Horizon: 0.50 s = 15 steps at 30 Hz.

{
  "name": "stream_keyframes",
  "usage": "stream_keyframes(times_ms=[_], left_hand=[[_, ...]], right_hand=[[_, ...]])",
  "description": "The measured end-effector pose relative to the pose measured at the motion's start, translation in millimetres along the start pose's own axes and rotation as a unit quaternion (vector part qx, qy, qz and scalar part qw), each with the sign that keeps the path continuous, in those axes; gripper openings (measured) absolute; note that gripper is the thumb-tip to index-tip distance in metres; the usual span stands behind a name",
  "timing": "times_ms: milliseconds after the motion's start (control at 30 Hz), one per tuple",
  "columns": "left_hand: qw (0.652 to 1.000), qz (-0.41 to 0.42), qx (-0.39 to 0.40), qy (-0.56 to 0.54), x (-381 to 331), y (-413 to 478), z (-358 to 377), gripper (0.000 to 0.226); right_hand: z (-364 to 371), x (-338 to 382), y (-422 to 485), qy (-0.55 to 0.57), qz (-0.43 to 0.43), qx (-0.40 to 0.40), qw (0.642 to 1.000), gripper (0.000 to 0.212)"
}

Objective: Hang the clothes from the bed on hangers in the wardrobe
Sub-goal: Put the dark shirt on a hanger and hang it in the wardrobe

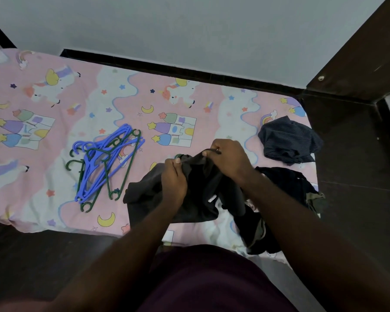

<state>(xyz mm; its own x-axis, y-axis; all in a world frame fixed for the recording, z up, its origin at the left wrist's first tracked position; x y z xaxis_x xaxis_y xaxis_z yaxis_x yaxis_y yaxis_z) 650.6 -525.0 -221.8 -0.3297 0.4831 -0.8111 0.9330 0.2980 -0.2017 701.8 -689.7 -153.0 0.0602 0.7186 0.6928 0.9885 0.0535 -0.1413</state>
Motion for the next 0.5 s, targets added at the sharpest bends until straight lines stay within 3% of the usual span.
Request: stream_keyframes(times_ms=[67, 133, 200, 300, 500], left_hand=[[0.995, 0.086, 0.026, 0.054, -1, -6, -1, 0.031], [0.955, 0.181, 0.095, 0.213, 4, -8, 3, 0.045], [0.916, 0.201, 0.105, 0.331, 13, -6, 0, 0.045], [0.929, 0.190, 0.041, 0.314, 12, -4, -20, 0.029], [0.933, 0.183, -0.060, 0.303, -24, 11, -53, 0.019]], right_hand=[[-9, -1, 7, -0.022, -0.004, -0.008, 1.000, 0.025], [-16, -6, 12, -0.063, -0.002, -0.003, 0.998, 0.025], [-21, -11, 16, -0.096, 0.002, 0.005, 0.995, 0.027], [-30, -16, 22, -0.086, -0.019, 0.027, 0.996, 0.027], [-46, -13, 31, -0.041, -0.058, 0.170, 0.983, 0.012]])
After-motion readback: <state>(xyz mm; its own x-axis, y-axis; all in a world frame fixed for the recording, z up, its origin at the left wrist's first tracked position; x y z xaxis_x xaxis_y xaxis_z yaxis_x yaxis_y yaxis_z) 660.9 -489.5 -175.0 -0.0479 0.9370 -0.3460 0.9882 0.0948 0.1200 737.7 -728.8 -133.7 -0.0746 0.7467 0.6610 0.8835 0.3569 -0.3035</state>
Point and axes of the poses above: each hand's wrist, its own y-axis towards the middle knuckle, its own z-axis out of the palm, x = y × z, the point moved 5 cm from there along y, towards the middle knuckle, and after that the axes turned 9 degrees about y, right-handed, at the moved point
